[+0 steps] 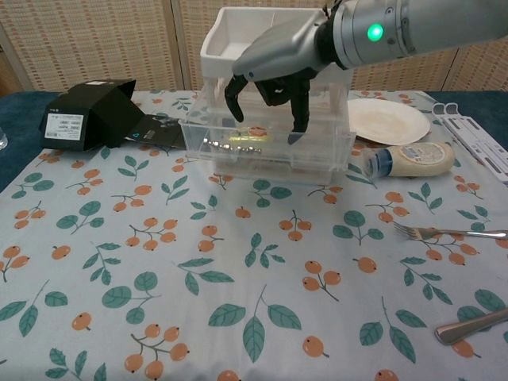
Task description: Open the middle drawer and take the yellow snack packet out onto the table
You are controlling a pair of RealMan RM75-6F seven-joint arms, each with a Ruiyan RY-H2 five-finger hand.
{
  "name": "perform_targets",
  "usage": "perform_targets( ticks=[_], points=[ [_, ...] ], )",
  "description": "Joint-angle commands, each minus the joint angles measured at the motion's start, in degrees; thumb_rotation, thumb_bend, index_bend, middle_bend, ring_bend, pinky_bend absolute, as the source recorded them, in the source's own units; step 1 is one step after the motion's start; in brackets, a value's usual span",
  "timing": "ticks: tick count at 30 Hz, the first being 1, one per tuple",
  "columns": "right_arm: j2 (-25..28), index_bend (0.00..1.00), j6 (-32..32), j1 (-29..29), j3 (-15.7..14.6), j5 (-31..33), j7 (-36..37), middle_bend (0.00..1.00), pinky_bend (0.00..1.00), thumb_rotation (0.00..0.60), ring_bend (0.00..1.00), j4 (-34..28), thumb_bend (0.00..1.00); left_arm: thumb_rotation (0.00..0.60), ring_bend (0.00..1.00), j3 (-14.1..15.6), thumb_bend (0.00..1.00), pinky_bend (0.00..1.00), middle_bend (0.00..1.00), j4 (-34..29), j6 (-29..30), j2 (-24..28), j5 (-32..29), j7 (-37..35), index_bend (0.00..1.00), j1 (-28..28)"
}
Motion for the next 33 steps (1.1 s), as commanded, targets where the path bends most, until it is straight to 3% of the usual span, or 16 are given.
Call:
perform_targets(
  ticks=[1,33],
  points=[
    [-0.3,0.32,-0.1,0.1,0.1,-0.1,0.1,0.98,1.0,0.6,1.0,0.3,0.09,0.6,0.06,0.0,0.27,0.09,0.07,0.0,0.0,0.0,0.0,0.0,0.19,0.0],
    [-2.8,0.43,-0.5,1.2,0.0,-0.2,-1.0,0.99,1.0,0.6,1.0,2.7,0.17,0.6,0.06,0.0,0.27,0.09,0.07,0.3,0.3,0.1,-0.1,-0.3,0.19,0.5]
  ],
)
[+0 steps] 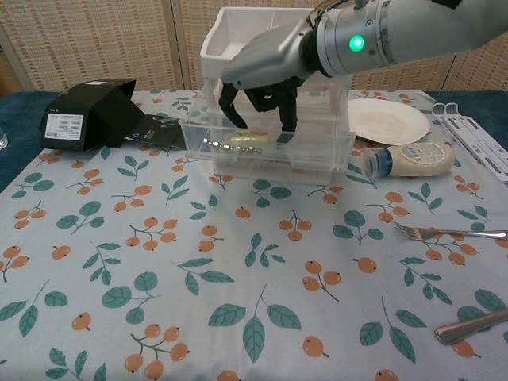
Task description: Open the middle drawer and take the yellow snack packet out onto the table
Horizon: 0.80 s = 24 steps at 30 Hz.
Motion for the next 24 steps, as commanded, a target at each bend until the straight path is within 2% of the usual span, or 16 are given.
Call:
perform_targets(
  ticks=[1,24],
  points=[
    [-0.2,0.43,0.0,0.1,0.0,-0.1,-0.1,0.99,1.0,0.6,1.0,0.2,0.17,0.6,0.06,0.0,0.27,0.09,0.07,0.0,0.0,0.0,0.0,0.0,0.19,0.0],
    [-2.3,0.52,0.9,-0.3,0.5,-1.4,1.2,0.99,1.0,0.6,1.0,2.4,0.34,0.6,0.06,0.0,0.27,0.09,0.07,0.2,-0.2,-0.1,-0.1,0.2,0.19,0.1]
  ],
)
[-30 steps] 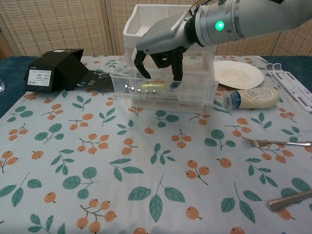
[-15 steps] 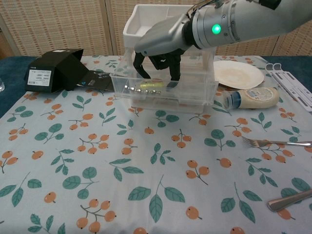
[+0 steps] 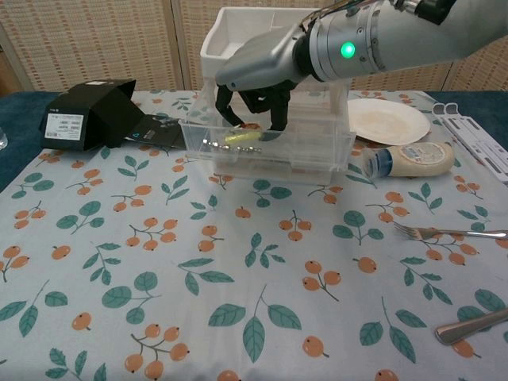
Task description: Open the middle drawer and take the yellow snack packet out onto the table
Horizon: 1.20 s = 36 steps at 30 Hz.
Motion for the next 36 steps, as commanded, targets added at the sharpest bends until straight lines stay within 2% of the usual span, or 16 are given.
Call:
perform_targets(
  ticks=[1,10,17,25,31,36],
  points=[
    [-0.1,0.53,0.2,-0.1,0.1,-0.2,0.2,0.99,1.0,0.6,1.0,0.2,0.34,0.6,0.06,0.0,0.27,0.09,0.07,0.1,0.0,0.0,0.0,0.0,0.19,0.1],
    [0.4,0.54,1.3,-0.9,0.7,-1.2,1.6,1.0,1.0,0.6,1.0,-0.3,0.34,0.6,0.06,-0.1,0.27,0.09,0.07,-0.1,0.1,0.0,-0.1,0.1,0.19,0.1],
    [2.9,0.54,4.1,-2.6,1.7,-2.2,3.3,1.0,1.0,0.6,1.0,-2.8,0.34,0.6,0.06,-0.2,0.27,0.09,0.07,-0.6,0.1,0.3,0.3,0.5,0.19,-0.1],
    [9.0,0.54,10.3,-6.8,2.6,-6.2,6.3,1.0,1.0,0.6,1.0,-10.6,0.34,0.6,0.06,-0.3,0.27,0.09,0.07,-1.4,0.1,0.4,0.8,1.3,0.19,-0.5],
    [13.3,0.54,15.8,-11.6,1.1,-10.8,8.3,1.0,1.0,0.6,1.0,-17.0,0.34,0.6,0.06,-0.5,0.27,0.09,0.07,-1.9,-0.1,0.4,1.3,1.6,0.19,-1.0],
    [15.6,0.54,20.8,-16.5,-1.4,-15.2,9.2,1.0,1.0,0.6,1.0,-21.1,0.34,0.6,0.06,-0.5,0.27,0.09,0.07,-2.2,-0.3,0.4,1.8,1.9,0.19,-1.4]
  ],
)
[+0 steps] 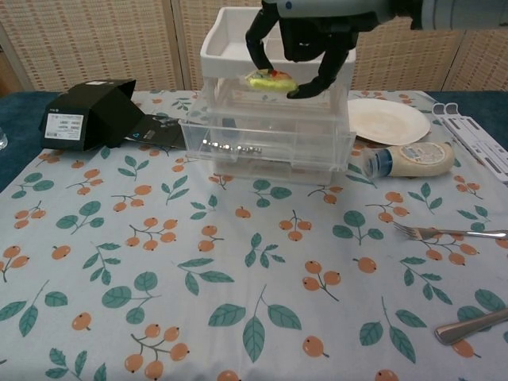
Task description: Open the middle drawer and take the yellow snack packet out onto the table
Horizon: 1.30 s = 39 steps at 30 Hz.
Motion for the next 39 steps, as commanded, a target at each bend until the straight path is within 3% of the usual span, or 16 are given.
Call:
perform_targets(
  ticks=[1,9,20,35,39],
  points=[
    [1.6,0.54,3.4,-3.4,-2.2,-3.4,0.7,1.0,1.0,0.6,1.0,-2.4,0.34,0.6,0.06,0.0,0.27,0.09,0.07,-0.1,0.0,-0.1,0.2,0.0,0.19,-0.1],
    [0.5,0.54,9.8,-10.9,-6.9,-9.3,1.1,1.0,1.0,0.6,1.0,-2.3,0.35,0.6,0.06,0.1,0.27,0.09,0.07,-0.4,0.1,-0.3,0.9,0.1,0.19,-0.4],
    [-7.0,0.54,14.2,-18.4,-11.0,-13.7,1.1,1.0,1.0,0.6,1.0,6.4,0.35,0.6,0.06,0.2,0.27,0.09,0.07,-0.6,0.2,-0.4,1.6,0.1,0.19,-0.9],
    [-18.5,0.54,9.2,-20.1,-10.0,-11.7,-0.4,0.98,1.0,0.6,1.0,15.9,0.35,0.6,0.06,0.4,0.27,0.09,0.07,-0.4,0.6,-0.5,1.7,-0.3,0.19,-0.7],
    [-20.9,0.44,7.5,-19.6,-9.3,-11.4,-1.3,0.97,1.0,0.6,1.0,17.3,0.35,0.6,0.06,0.5,0.27,0.09,0.07,-0.3,0.6,-0.5,1.8,-0.4,0.19,-0.6]
  ],
)
